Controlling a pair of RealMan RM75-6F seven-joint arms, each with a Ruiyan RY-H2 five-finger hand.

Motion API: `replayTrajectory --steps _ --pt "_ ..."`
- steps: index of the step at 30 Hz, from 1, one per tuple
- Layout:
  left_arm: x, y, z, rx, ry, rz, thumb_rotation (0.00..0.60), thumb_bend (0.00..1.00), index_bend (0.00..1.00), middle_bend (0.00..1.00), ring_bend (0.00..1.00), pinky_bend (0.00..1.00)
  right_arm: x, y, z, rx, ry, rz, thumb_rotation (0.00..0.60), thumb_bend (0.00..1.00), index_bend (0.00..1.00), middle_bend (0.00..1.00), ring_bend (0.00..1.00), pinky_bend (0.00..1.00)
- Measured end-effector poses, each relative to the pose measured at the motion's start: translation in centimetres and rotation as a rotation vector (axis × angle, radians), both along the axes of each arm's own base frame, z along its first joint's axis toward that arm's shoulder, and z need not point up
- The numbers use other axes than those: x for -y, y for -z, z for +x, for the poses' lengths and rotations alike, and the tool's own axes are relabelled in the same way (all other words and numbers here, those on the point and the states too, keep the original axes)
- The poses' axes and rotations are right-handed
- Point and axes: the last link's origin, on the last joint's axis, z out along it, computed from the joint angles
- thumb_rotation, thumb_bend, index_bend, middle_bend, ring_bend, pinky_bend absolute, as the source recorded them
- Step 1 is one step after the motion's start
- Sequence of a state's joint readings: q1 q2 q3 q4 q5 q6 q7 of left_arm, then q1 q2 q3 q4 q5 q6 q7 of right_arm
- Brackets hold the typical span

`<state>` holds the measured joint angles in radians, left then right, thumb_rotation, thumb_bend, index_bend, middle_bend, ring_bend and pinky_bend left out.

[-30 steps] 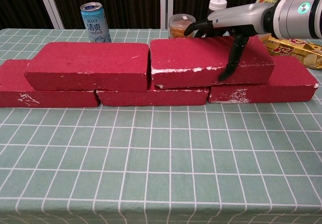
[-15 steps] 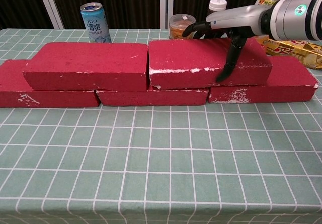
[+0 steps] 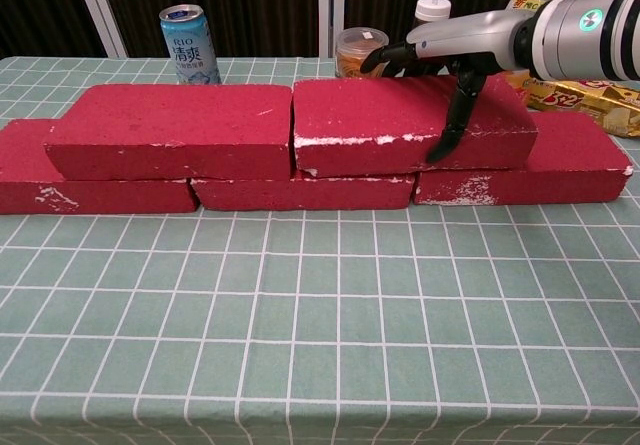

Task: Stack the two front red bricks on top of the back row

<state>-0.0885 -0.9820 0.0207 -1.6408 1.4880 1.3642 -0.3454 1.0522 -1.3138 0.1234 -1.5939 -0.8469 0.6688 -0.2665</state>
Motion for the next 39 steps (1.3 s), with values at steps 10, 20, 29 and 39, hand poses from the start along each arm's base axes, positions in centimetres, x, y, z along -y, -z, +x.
replayTrajectory --steps 10,20,29,39 --pt "0.02 0.27 -0.07 0.001 -0.004 -0.009 0.600 0.00 0.03 0.00 0.00 0.00 0.11 0.06 0.00 -0.005 0.002 -0.002 0.600 0.00 0.00 0.21 0.15 0.23" --pt "0.02 0.28 -0.19 0.007 -0.009 -0.012 0.600 0.00 0.03 0.00 0.00 0.00 0.06 -0.04 0.35 0.002 0.003 0.000 0.600 0.00 0.00 0.21 0.15 0.23" --pt "0.09 0.35 -0.27 0.007 -0.014 -0.018 0.600 0.00 0.03 0.00 0.00 0.00 0.08 0.14 0.31 -0.008 0.011 0.005 0.600 0.00 0.00 0.21 0.14 0.23" --pt "0.11 0.22 -0.32 0.009 -0.015 -0.014 0.600 0.00 0.03 0.00 0.00 0.00 0.05 0.52 0.30 -0.008 0.018 0.011 0.600 0.00 0.00 0.21 0.14 0.23"
